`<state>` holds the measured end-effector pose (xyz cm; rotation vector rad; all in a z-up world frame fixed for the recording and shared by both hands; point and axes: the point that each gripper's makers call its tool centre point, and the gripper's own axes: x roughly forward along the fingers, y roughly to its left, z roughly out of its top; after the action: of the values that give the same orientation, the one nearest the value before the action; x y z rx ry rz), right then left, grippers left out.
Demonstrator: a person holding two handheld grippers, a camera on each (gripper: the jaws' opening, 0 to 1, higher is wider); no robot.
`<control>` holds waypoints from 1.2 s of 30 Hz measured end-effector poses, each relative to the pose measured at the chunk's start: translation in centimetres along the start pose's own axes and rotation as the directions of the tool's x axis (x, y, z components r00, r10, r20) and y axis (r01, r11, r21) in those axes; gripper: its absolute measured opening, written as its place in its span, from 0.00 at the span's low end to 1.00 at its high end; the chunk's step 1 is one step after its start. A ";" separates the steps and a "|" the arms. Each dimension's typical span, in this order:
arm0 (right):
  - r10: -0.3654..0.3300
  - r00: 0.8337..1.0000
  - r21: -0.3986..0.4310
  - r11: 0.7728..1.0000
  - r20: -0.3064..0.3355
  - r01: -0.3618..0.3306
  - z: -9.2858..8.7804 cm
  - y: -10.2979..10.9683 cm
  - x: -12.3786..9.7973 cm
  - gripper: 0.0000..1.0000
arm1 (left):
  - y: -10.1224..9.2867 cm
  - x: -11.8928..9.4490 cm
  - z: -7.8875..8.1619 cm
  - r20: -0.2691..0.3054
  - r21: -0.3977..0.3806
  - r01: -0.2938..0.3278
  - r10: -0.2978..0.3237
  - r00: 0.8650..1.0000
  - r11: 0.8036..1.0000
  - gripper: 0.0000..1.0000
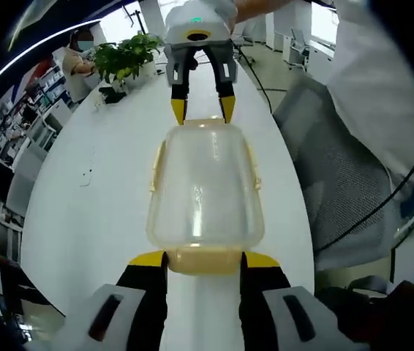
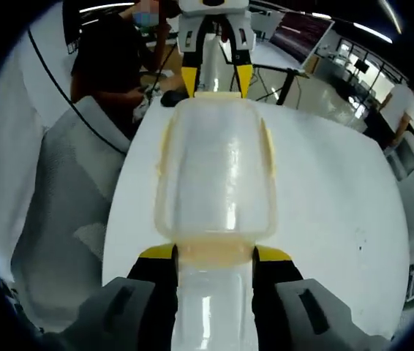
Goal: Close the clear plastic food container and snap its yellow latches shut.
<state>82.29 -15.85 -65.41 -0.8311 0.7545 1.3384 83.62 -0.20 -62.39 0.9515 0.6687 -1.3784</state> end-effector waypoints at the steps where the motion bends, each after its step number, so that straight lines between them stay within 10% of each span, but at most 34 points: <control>1: 0.000 1.000 0.001 1.000 -0.001 0.000 -0.2 0.0 -0.3 0.36 | 0.0 0.0 0.4 0.003 0.000 0.001 -0.001 1.000 1.000 0.32; 36: -0.062 0.996 0.028 0.998 -0.058 0.064 -12.6 1.1 -4.7 0.36 | 0.0 9.3 9.4 0.032 0.061 -0.025 0.023 0.999 0.998 0.32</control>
<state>80.83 -29.03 -67.94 -0.8655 0.7850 1.2490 83.40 -12.99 -65.80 0.9815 0.5921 -1.3968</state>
